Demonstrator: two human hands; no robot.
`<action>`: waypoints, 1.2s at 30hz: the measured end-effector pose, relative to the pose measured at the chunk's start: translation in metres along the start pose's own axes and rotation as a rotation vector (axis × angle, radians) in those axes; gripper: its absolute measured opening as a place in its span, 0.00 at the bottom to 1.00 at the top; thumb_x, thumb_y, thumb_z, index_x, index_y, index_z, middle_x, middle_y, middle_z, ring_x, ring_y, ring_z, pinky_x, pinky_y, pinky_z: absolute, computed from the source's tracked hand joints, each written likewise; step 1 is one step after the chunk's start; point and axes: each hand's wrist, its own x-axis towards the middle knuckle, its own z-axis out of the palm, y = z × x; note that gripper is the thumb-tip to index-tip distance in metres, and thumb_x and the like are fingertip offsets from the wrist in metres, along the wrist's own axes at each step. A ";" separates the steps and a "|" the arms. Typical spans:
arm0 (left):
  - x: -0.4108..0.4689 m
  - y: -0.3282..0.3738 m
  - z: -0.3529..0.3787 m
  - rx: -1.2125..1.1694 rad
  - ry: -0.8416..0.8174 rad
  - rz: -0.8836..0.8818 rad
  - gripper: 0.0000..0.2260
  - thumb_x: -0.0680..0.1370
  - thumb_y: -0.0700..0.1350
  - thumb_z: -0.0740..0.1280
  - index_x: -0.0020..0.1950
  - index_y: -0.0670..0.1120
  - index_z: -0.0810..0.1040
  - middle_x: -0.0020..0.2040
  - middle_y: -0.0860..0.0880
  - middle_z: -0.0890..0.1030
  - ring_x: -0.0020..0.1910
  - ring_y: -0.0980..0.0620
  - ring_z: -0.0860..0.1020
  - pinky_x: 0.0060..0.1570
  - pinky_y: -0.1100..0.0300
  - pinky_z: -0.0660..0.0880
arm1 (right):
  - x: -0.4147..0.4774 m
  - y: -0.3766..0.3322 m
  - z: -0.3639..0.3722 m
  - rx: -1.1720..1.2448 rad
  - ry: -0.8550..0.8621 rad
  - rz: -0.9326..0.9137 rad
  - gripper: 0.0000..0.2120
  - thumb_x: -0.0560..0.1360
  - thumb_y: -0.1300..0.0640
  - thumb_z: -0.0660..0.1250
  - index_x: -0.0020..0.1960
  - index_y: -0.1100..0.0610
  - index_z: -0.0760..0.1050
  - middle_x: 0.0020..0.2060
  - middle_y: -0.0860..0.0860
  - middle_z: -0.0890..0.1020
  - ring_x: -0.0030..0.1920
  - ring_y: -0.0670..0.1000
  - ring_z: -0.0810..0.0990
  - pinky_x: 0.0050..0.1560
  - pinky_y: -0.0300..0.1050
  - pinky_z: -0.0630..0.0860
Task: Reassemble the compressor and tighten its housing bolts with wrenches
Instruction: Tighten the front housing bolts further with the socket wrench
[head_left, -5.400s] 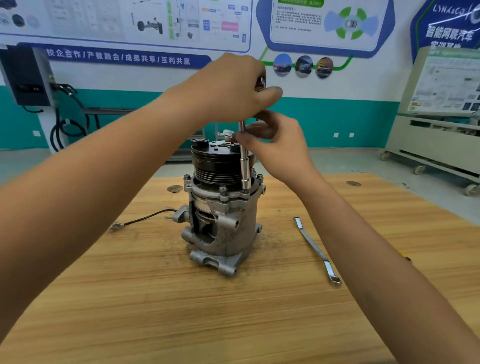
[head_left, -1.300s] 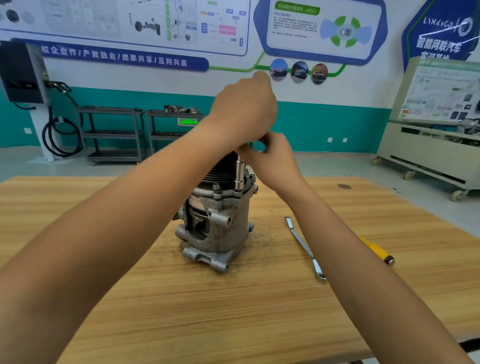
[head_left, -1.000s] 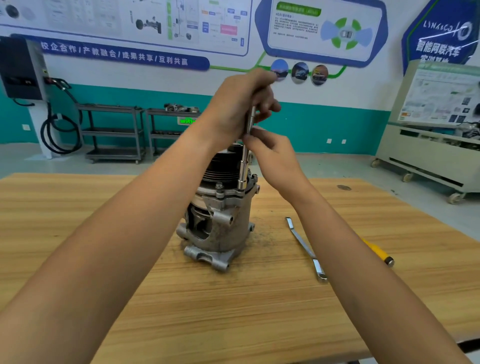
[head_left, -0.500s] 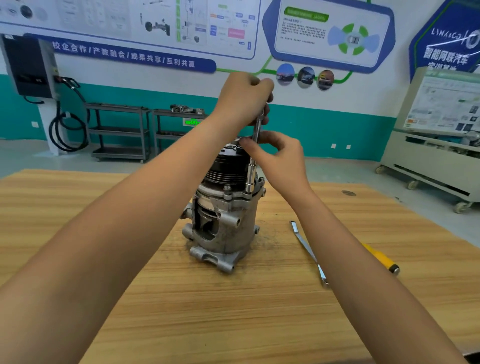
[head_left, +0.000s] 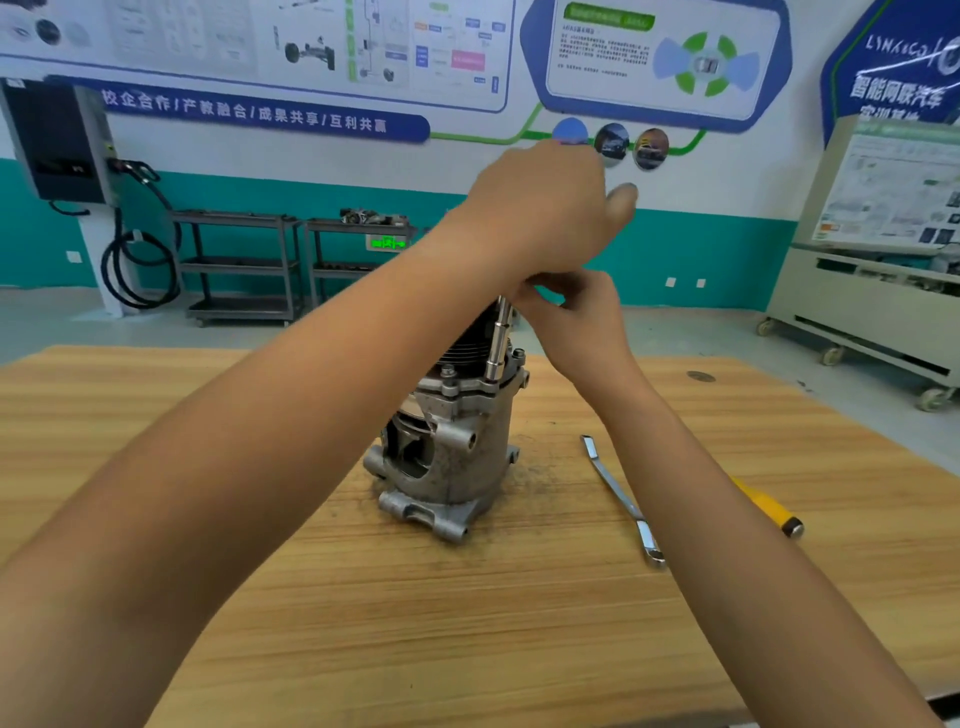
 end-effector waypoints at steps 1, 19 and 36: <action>-0.002 0.000 0.004 -0.100 0.020 -0.001 0.21 0.80 0.53 0.56 0.30 0.45 0.61 0.30 0.49 0.64 0.30 0.49 0.64 0.29 0.56 0.57 | -0.001 -0.001 0.000 -0.016 0.012 -0.013 0.11 0.75 0.62 0.68 0.37 0.48 0.77 0.35 0.37 0.79 0.37 0.29 0.76 0.41 0.23 0.69; 0.000 -0.043 0.013 -0.932 0.240 -0.442 0.16 0.83 0.47 0.52 0.37 0.46 0.69 0.41 0.41 0.80 0.39 0.44 0.82 0.45 0.52 0.79 | -0.007 0.000 0.009 -0.229 0.064 -0.099 0.08 0.74 0.58 0.70 0.50 0.60 0.83 0.51 0.48 0.82 0.66 0.51 0.71 0.68 0.65 0.57; 0.009 -0.039 -0.008 0.047 -0.183 -0.006 0.25 0.80 0.60 0.52 0.36 0.41 0.71 0.32 0.46 0.72 0.32 0.50 0.70 0.31 0.57 0.61 | -0.005 -0.002 0.003 -0.230 -0.047 -0.100 0.10 0.78 0.61 0.63 0.53 0.65 0.80 0.54 0.53 0.78 0.64 0.55 0.69 0.67 0.53 0.61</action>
